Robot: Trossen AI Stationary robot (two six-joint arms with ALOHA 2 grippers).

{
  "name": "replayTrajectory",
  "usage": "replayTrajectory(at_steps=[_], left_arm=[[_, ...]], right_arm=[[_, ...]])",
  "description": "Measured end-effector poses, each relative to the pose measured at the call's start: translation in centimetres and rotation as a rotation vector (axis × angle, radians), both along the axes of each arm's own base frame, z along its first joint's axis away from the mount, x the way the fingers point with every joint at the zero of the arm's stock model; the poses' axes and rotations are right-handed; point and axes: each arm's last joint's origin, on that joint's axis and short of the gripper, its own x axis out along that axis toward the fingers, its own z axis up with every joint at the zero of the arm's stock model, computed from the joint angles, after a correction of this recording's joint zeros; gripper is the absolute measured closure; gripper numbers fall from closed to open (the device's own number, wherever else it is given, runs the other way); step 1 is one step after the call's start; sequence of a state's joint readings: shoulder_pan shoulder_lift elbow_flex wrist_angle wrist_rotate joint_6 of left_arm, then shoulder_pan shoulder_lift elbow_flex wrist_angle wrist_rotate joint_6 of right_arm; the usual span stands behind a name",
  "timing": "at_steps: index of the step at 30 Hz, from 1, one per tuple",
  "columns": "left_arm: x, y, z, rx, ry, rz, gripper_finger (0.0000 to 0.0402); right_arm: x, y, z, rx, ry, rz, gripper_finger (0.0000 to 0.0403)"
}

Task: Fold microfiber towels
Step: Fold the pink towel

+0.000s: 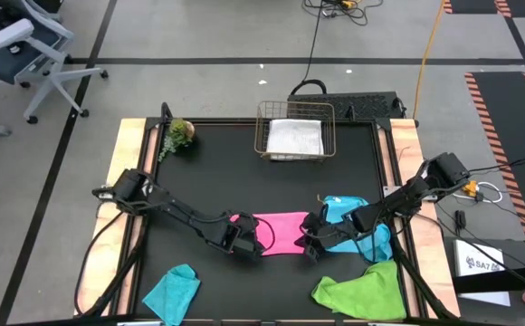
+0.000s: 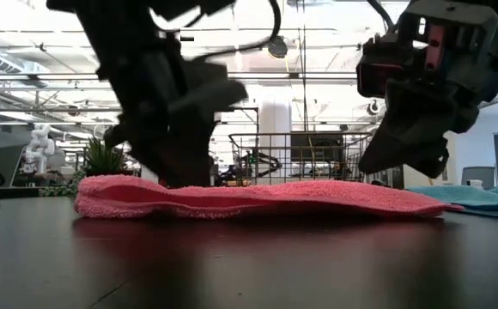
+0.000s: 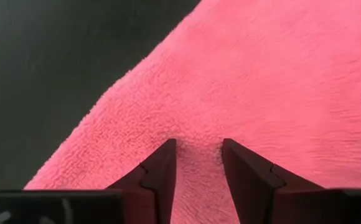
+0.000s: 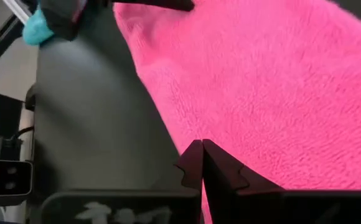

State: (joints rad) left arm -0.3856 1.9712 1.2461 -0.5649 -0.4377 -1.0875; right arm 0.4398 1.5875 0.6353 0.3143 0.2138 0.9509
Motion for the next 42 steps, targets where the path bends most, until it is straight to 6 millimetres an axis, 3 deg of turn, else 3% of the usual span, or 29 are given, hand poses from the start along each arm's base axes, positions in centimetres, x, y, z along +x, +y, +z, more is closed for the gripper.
replayTrajectory(at_steps=[4,13,26,31,37,42], left_arm=[[0.3,0.1,-1.1,-0.003,0.013,0.016,0.0268],[0.4,0.0,-1.4,-0.004,0.02,0.015,0.0268],[-0.1,-0.3,-1.5,-0.024,0.072,-0.005,0.0268],[-1.0,-1.7,-0.4,-0.05,0.06,-0.053,0.0268],[-2.0,-2.7,2.5,-0.024,0.004,-0.156,0.0268],[-2.2,-2.7,2.9,0.026,-0.01,-0.155,0.0268]], right_arm=[[0.0,0.4,-1.4,0.011,0.047,-0.01,0.0403],[-0.4,1.8,-3.9,0.048,0.141,0.015,0.0403],[-1.9,2.2,-2.2,0.003,0.18,0.076,0.0403],[-1.8,1.7,-1.2,-0.051,0.114,0.022,0.0403],[-1.7,1.5,-0.9,-0.087,0.077,-0.008,0.0403],[-1.2,1.0,-0.7,-0.104,0.047,-0.039,0.0403]])
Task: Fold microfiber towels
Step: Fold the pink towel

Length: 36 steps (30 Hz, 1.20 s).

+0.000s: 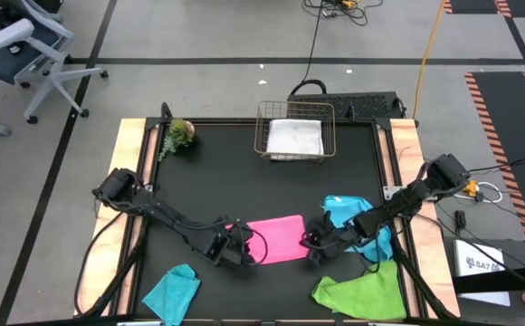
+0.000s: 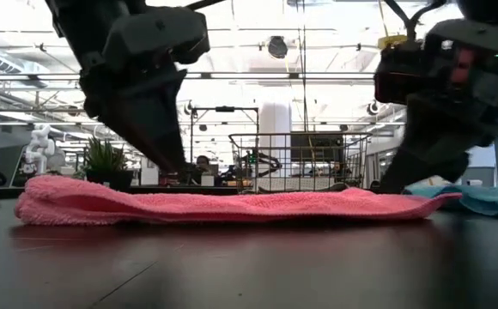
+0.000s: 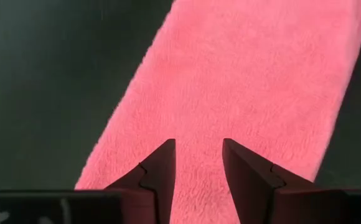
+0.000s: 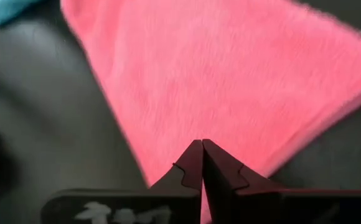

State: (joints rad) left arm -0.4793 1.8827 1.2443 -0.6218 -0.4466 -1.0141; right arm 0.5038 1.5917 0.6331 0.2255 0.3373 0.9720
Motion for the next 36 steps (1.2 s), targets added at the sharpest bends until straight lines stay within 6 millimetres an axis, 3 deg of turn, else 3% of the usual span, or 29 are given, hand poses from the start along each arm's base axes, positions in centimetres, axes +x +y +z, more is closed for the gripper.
replayTrajectory(at_steps=[10,24,36], left_arm=[[0.0,1.9,-0.1,0.078,0.043,0.073,0.0268],[0.3,2.6,0.0,0.075,0.047,0.089,0.0268],[0.3,2.6,0.0,0.064,0.039,0.11,0.0268]], right_arm=[[1.4,-1.5,0.7,-0.064,-0.098,-0.038,0.0403],[1.7,-4.7,0.0,-0.138,0.008,-0.136,0.0403],[0.9,-5.3,-0.7,-0.119,0.104,-0.247,0.0403]])
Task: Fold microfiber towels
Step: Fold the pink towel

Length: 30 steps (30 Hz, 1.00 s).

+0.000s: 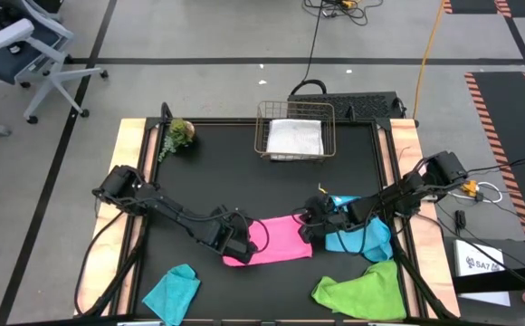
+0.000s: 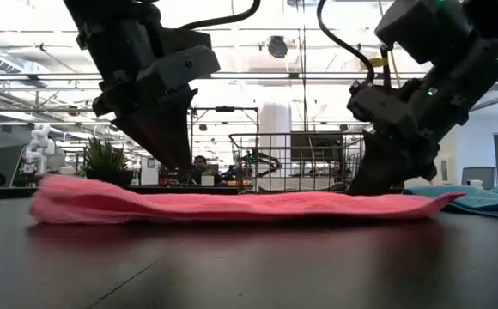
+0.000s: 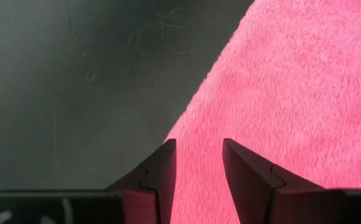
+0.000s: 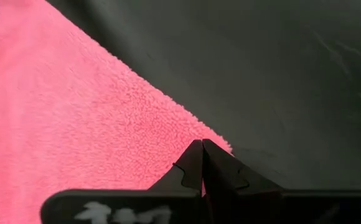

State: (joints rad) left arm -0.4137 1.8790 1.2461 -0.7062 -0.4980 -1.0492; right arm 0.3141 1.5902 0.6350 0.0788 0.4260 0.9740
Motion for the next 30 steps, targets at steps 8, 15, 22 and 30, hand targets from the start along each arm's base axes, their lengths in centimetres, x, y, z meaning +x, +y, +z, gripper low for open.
replayTrajectory(at_steps=[8,15,22,30], left_arm=[[0.0,0.0,0.0,-0.004,-0.004,0.006,0.0268],[0.0,0.0,0.0,-0.008,-0.004,0.022,0.0268],[-1.1,1.0,-0.2,-0.033,0.078,0.19,0.0268],[-1.7,-0.3,-0.3,-0.127,0.114,0.182,0.0268]], right_arm=[[-1.1,-1.0,-0.6,-0.099,0.146,-0.04,0.0403],[-0.5,-1.3,-0.4,-0.111,0.108,-0.005,0.0403],[-0.2,-2.1,-0.3,-0.128,0.114,-0.016,0.0403],[0.0,-2.2,0.2,-0.124,0.076,-0.01,0.0403]])
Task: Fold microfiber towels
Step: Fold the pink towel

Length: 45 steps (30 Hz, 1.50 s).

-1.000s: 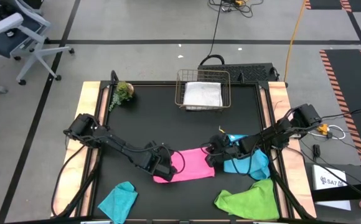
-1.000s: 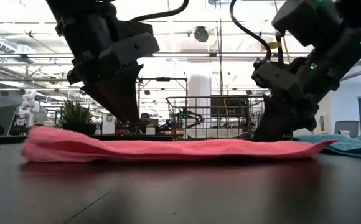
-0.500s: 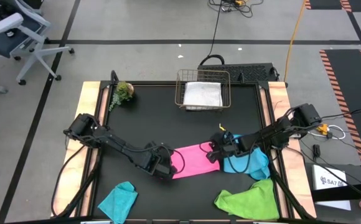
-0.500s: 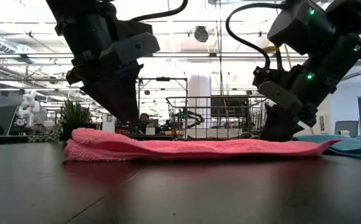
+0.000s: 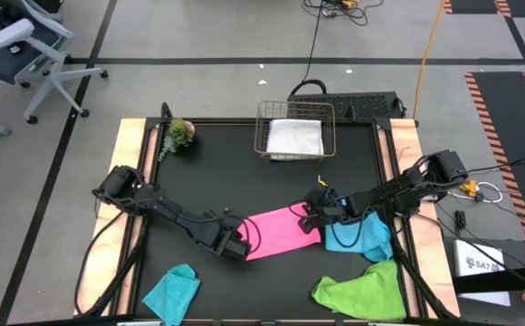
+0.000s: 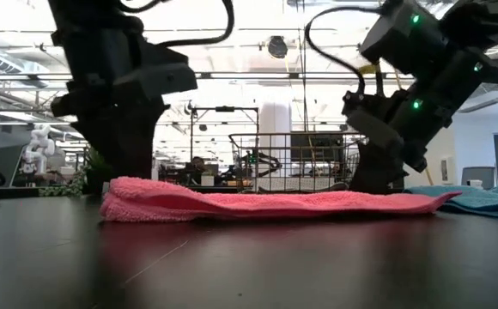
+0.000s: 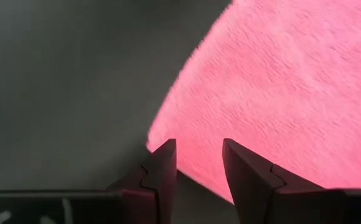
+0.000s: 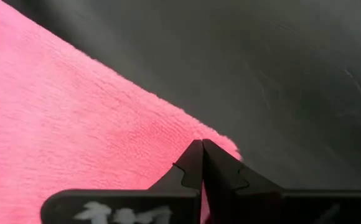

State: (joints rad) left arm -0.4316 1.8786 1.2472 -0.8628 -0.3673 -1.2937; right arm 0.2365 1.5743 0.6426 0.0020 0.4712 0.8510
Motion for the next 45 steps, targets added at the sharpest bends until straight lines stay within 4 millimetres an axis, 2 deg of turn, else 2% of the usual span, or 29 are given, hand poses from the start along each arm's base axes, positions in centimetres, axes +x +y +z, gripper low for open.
replayTrajectory(at_steps=[5,11,17,22,26,32,37,40,45], left_arm=[[-0.4,-0.6,0.0,0.012,-0.017,0.032,0.0268],[0.1,0.5,-0.4,0.029,0.008,0.054,0.0268],[1.0,1.6,-2.1,0.022,0.077,0.022,0.0268],[1.4,2.5,-2.8,0.047,0.127,-0.027,0.0268],[1.8,4.0,-2.9,0.116,0.143,-0.051,0.0268],[2.4,6.6,-2.9,0.129,0.184,-0.073,0.0268],[2.5,7.7,-2.7,0.127,0.201,-0.103,0.0268],[2.3,7.9,-2.1,0.124,0.206,-0.119,0.0268],[1.7,7.4,0.3,0.115,0.147,-0.14,0.0268]], right_arm=[[0.4,1.2,2.8,-0.005,-0.183,0.067,0.0403],[0.4,2.1,7.1,-0.073,-0.437,0.123,0.0403],[-0.3,1.9,9.2,-0.136,-0.527,0.11,0.0403],[-0.4,1.9,9.3,-0.137,-0.525,0.113,0.0403],[-0.3,1.9,9.1,-0.139,-0.512,0.115,0.0403],[-0.6,1.9,8.6,-0.148,-0.459,0.12,0.0403],[-0.9,1.7,7.9,-0.129,-0.394,0.103,0.0403],[-1.1,1.7,7.7,-0.122,-0.371,0.097,0.0403],[-1.0,1.7,7.9,-0.069,-0.386,0.116,0.0403]])
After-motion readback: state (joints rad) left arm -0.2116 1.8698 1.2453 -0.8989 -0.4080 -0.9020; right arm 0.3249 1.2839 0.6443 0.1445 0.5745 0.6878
